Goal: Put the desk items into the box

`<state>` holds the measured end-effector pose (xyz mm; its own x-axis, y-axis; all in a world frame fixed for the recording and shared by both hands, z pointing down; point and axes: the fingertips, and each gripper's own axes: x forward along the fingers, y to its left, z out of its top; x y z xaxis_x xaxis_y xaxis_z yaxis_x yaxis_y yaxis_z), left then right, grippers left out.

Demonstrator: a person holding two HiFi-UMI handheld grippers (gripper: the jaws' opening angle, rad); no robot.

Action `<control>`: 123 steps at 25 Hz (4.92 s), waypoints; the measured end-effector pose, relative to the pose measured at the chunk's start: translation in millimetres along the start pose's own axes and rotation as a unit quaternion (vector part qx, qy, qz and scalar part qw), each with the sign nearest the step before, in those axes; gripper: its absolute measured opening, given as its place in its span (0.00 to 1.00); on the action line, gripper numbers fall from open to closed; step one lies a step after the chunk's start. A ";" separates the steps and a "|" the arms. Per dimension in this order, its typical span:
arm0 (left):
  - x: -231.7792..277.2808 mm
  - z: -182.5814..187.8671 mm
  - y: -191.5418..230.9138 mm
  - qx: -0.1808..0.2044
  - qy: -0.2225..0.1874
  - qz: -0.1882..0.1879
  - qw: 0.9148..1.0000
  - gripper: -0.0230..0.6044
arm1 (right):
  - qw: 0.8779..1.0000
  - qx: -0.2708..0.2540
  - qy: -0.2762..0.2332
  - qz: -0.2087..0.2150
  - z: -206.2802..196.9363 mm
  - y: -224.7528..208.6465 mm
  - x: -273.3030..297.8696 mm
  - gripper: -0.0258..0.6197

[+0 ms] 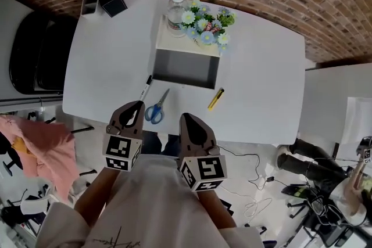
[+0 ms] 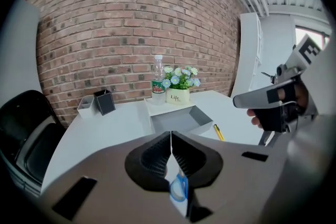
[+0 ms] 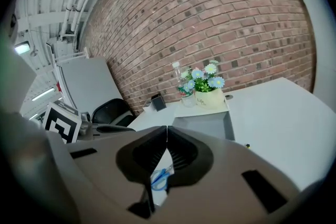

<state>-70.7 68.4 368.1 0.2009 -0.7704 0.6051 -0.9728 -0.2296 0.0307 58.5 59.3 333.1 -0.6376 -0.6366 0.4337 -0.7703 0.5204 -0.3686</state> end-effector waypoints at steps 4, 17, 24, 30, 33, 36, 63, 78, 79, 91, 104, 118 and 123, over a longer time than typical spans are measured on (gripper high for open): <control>4.2 -3.6 8.3 -0.009 0.005 0.018 1.000 0.04 | 1.000 -0.004 0.009 0.010 0.0 2.7 8.0 0.08; 43.7 -50.0 30.0 0.017 0.058 -0.004 0.998 0.04 | 0.999 -0.004 0.033 -0.038 -19.6 0.4 19.6 0.08; 65.0 -64.0 33.8 0.011 0.074 -0.032 0.997 0.16 | 0.997 0.001 0.039 -0.059 -30.5 7.1 21.7 0.08; 81.2 -75.9 39.9 0.012 0.092 -0.042 0.995 0.18 | 0.995 0.011 0.041 -0.087 -38.2 6.3 20.1 0.08; 87.7 -84.4 44.8 0.009 0.102 -0.044 0.994 0.20 | 0.994 0.015 0.040 -0.097 -41.5 7.0 19.1 0.08; 93.2 -94.5 46.4 0.010 0.117 -0.046 0.992 0.20 | 0.994 0.020 0.043 -0.100 -46.8 7.8 17.4 0.08; 115.2 -127.5 46.8 0.056 0.196 -0.061 0.977 0.19 | 0.994 0.010 0.049 -0.100 -45.2 9.5 24.8 0.08; 110.5 -129.3 63.6 0.027 0.200 -0.057 0.978 0.15 | 0.995 0.001 0.049 -0.090 -37.9 15.6 37.1 0.08; 109.9 -128.8 64.2 0.027 0.200 -0.057 0.978 0.15 | 0.995 0.000 0.049 -0.089 -37.2 16.5 38.1 0.08; 98.6 -116.0 55.5 0.030 0.190 -0.070 0.979 0.15 | 0.996 -0.006 0.040 -0.082 -27.2 23.3 43.8 0.08; 86.9 -95.5 72.5 0.016 0.173 -0.063 0.983 0.15 | 0.996 -0.009 0.031 -0.081 -15.4 20.1 49.0 0.08; 90.6 -54.2 63.8 0.015 0.134 -0.087 0.987 0.15 | 0.996 -0.010 0.016 -0.087 0.4 13.4 50.0 0.08; 94.1 -43.7 52.5 0.020 0.128 -0.105 0.986 0.15 | 0.995 -0.004 0.013 -0.095 1.9 8.7 47.6 0.08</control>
<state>-107.8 9.9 461.4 0.3573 -0.5290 0.7697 -0.9065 -0.3949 0.1494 21.4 32.5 349.0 -0.4807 -0.7091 0.5158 -0.8768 0.3968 -0.2716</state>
